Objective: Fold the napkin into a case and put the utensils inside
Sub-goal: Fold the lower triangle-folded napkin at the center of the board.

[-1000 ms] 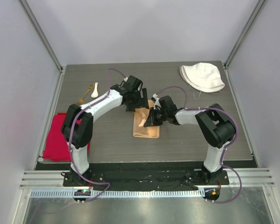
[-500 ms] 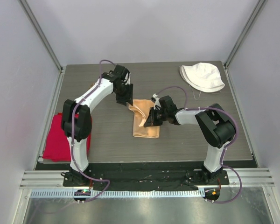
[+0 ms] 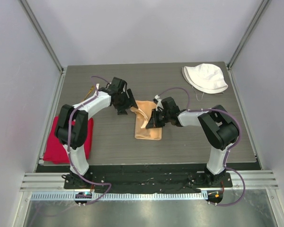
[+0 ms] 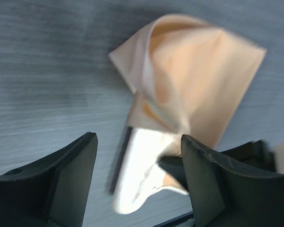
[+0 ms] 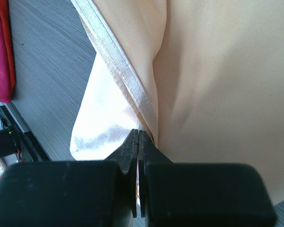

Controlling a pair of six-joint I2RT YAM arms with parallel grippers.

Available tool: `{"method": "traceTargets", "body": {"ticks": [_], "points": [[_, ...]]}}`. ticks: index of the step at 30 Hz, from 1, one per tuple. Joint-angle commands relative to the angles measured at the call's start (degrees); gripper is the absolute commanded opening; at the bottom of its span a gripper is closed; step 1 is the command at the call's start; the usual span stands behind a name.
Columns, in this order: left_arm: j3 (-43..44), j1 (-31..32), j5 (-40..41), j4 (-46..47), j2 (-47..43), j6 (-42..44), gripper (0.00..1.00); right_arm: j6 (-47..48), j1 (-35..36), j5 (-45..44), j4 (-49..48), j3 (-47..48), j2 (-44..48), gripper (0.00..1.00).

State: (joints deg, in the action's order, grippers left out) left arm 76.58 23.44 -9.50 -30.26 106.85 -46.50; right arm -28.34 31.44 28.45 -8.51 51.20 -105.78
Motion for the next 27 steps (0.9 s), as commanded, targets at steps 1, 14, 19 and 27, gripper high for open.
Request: {"method": "traceTargets", "body": {"ticks": [1,14,19,27], "points": [[0.2,-0.4,-0.2,10.0,0.1,-7.0,0.77,1.8,0.3,-2.3,1.0,-0.8,-1.3,0.01],[3.4,0.3,0.9,12.6,4.4,-11.5,0.47,1.8,1.8,-3.0,1.6,0.0,-1.6,0.01],[4.5,0.8,3.5,10.5,3.5,-9.9,0.23,0.8,2.2,-1.7,1.4,0.5,-0.9,0.02],[9.2,2.3,4.7,5.1,4.7,-6.7,0.10,1.0,-3.1,-1.1,6.6,5.1,5.6,0.15]]}}
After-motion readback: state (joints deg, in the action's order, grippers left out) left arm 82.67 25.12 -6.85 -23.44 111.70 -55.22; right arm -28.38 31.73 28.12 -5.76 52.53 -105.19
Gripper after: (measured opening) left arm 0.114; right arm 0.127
